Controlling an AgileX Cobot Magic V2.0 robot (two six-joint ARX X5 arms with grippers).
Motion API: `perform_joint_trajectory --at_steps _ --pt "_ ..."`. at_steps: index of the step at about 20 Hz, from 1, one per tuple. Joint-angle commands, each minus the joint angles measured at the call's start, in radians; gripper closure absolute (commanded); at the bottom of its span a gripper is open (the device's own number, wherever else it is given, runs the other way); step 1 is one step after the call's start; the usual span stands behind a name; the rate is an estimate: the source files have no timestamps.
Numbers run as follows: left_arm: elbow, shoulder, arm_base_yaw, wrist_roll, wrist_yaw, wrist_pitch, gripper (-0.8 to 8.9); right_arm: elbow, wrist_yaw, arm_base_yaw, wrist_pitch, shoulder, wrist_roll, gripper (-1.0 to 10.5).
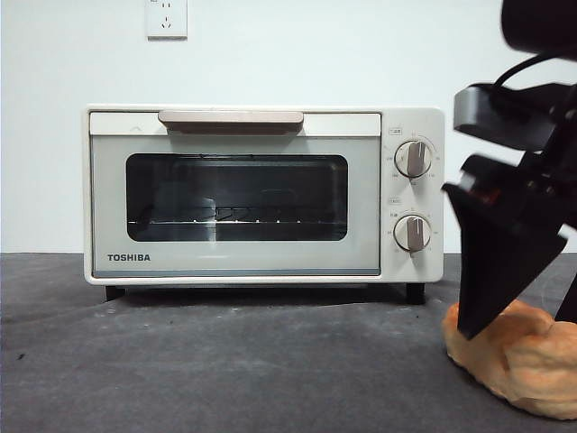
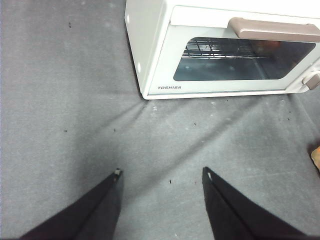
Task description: The left arm flap open the oven, the right arm pick bread and place it into oven, the left arm flap close the oven
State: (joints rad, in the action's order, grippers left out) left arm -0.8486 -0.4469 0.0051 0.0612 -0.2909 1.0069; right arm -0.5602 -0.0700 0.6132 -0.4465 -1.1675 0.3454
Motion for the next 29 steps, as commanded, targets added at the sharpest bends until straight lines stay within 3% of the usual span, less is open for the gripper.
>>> perform_joint_trajectory --at_steps 1,3,6,9,13,15,20,25,29 --pt "-0.020 -0.004 -0.001 -0.016 -0.003 -0.007 5.66 0.000 0.023 0.017 0.018 -0.050 0.016 5.1" --pt "-0.020 -0.004 -0.001 -0.016 -0.003 -0.007 5.66 0.000 0.038 0.018 0.025 -0.083 0.016 5.4" --pt "-0.021 -0.004 -0.001 -0.016 -0.003 -0.007 5.66 -0.001 0.052 0.019 0.034 -0.094 0.017 7.4" --pt "-0.021 -0.004 -0.001 -0.016 -0.003 -0.007 5.78 -0.003 0.048 0.021 0.051 -0.073 0.014 8.6" --pt "-0.021 -0.004 -0.001 -0.013 -0.003 -0.030 8.06 -0.003 0.045 0.021 0.052 0.008 0.014 8.7" --pt "-0.020 -0.005 -0.001 0.032 -0.021 -0.078 8.06 -0.003 0.045 0.021 0.046 0.063 0.014 8.7" --pt "-0.021 -0.078 -0.016 0.126 -0.174 -0.263 8.03 -0.041 0.045 0.021 -0.040 0.195 0.014 8.7" --pt "-0.036 -0.258 -0.104 0.205 -0.182 -0.510 8.03 -0.127 0.045 0.021 -0.132 0.282 0.003 8.7" --pt "-0.096 -0.445 -0.212 0.213 -0.181 -0.623 8.03 -0.179 0.045 0.021 -0.159 0.308 0.002 8.7"
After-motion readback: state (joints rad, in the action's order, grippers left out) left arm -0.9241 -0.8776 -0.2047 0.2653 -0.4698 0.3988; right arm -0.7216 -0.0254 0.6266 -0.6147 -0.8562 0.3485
